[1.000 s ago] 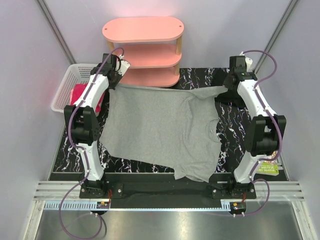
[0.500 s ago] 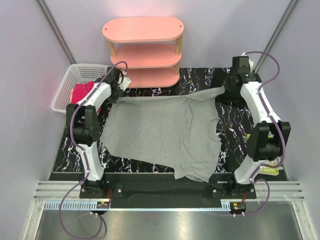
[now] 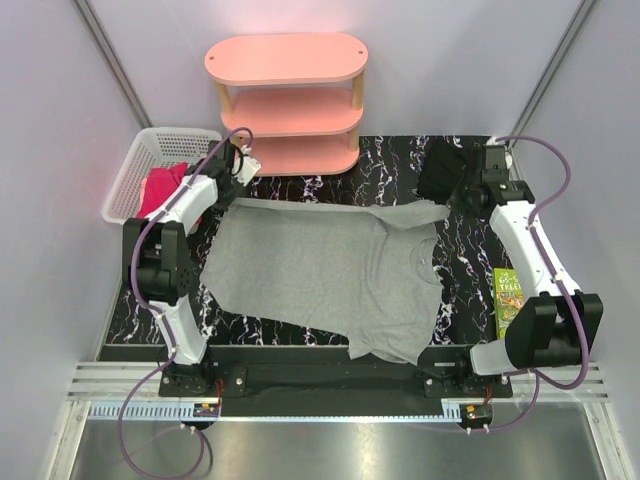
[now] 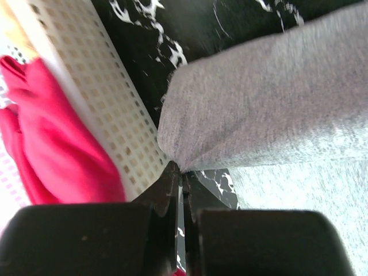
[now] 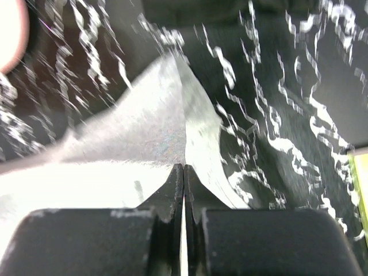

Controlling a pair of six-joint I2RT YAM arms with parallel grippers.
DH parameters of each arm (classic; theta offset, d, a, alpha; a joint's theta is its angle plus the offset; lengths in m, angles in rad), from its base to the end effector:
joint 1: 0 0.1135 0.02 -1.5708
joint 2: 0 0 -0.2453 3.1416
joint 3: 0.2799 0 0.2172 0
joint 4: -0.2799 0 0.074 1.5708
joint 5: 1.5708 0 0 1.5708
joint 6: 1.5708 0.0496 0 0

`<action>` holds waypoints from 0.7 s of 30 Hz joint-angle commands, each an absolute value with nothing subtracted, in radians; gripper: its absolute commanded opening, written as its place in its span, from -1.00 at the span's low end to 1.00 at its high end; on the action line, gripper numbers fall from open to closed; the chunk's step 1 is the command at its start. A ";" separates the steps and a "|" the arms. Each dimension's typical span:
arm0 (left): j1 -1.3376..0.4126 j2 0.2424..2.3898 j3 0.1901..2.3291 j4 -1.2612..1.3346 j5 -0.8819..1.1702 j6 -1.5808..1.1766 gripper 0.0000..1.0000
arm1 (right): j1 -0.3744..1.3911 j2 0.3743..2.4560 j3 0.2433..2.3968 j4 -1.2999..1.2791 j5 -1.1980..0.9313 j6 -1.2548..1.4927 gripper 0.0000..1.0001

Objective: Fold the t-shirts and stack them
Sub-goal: Fold the tshirt

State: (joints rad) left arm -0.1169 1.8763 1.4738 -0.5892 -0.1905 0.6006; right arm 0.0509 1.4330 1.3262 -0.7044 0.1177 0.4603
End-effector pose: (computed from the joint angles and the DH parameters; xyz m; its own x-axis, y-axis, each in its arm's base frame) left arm 0.3750 -0.0346 0.2182 -0.6792 0.6385 -0.3619 0.4794 0.7593 0.4400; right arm 0.2851 0.0087 0.3045 -0.6354 0.4094 -0.6548 0.3488 0.9086 0.2296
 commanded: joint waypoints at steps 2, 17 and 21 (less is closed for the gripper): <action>-0.115 1.810 1.408 -0.522 -0.215 0.620 -1.00 | 0.075 1.376 1.209 -0.716 0.115 0.480 -1.00; -0.115 1.723 1.247 -0.479 -0.190 0.626 -1.00 | 0.123 1.210 1.137 -0.782 0.111 0.509 -1.00; -0.115 1.698 1.188 -0.460 -0.187 0.635 -1.00 | 0.138 1.172 1.065 -0.793 0.097 0.526 -1.00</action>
